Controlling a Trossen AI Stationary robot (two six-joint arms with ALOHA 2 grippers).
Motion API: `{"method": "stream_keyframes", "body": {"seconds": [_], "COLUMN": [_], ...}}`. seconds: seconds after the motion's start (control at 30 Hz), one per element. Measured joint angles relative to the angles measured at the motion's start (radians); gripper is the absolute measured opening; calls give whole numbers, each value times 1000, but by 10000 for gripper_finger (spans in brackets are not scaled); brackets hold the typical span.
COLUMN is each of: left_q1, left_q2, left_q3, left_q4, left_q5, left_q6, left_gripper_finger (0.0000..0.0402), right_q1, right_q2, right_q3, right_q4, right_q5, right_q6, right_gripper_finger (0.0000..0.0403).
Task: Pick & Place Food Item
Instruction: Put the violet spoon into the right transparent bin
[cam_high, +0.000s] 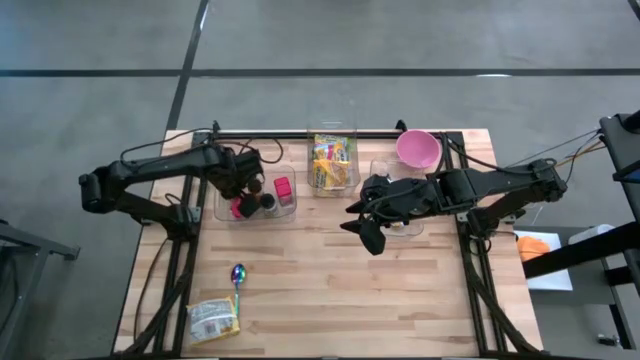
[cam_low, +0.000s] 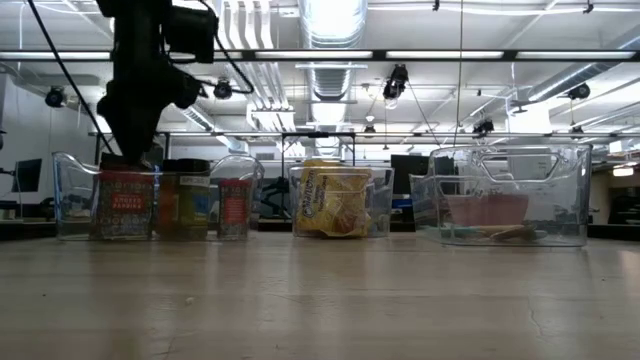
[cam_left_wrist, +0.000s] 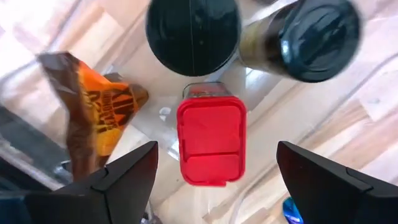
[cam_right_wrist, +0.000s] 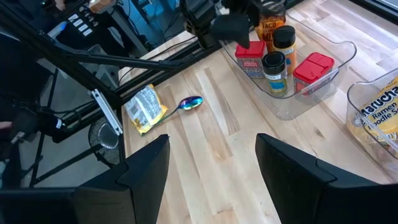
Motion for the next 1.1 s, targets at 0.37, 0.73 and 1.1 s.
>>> {"method": "stream_keyframes", "body": {"seconds": [0.37,0.73,1.1], "left_q1": [-162,-634,-904], "left_q2": [0,0,6], "left_q3": [169,187,160], "left_q4": [-155,-139,85], "left_q5": [-18,10,-22], "left_q6": [-163,-747,-1077], "left_gripper_finger": [337,337,337], "right_q1": [0,-29,-157], "right_q2": [0,0,-135], "right_q3": [0,0,-32], "right_q4": [0,-97,-103], "right_q5": [2,64,-68], "right_q6": [8,77,-99], "right_gripper_finger": [234,234,234]}}
